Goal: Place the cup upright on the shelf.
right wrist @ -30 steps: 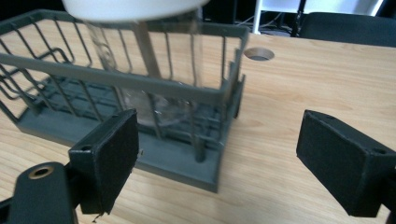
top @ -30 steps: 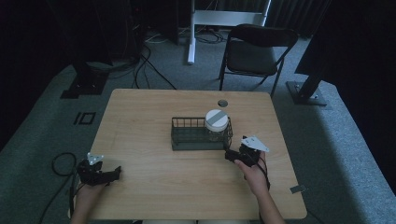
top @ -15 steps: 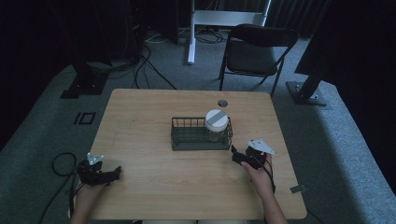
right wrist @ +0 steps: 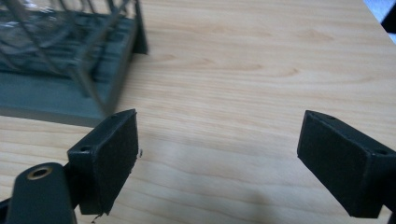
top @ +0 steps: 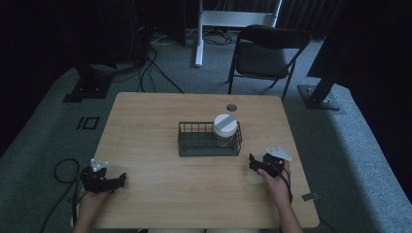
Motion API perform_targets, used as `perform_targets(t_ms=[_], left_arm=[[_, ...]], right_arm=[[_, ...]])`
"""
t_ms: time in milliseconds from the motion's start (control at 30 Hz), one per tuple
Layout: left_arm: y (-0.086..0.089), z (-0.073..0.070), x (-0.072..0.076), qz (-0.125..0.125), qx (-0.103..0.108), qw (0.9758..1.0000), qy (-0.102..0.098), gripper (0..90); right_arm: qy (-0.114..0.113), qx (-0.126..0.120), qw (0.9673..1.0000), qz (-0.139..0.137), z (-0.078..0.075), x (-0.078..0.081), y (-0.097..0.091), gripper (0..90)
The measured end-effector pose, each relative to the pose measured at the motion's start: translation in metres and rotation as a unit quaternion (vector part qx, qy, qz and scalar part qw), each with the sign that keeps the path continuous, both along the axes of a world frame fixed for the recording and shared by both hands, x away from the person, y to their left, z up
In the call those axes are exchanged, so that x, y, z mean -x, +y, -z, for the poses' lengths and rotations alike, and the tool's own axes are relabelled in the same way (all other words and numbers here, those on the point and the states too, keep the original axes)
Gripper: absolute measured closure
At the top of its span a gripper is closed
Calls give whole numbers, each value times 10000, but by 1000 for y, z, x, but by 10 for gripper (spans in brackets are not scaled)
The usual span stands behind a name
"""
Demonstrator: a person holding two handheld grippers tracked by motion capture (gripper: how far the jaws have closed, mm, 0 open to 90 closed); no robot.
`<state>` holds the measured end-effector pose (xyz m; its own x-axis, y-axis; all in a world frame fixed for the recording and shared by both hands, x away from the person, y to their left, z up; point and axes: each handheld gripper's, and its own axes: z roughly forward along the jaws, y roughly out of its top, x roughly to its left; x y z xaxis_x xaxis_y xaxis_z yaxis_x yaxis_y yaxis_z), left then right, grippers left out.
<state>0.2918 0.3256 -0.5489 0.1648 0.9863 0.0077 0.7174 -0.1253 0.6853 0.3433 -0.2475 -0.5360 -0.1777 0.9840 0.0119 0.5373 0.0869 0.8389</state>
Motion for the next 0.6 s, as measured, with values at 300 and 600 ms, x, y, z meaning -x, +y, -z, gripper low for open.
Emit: perform_targets(t_ms=[300, 600], left_arm=[[0, 0, 0, -4, 2, 10000, -2, 2], [0, 0, 0, -3, 4, 10000, -1, 2]], right_arm=[[292, -2, 9994, 178, 9, -3, -13, 125], [486, 32, 9984, 296, 12, -4, -22, 125]])
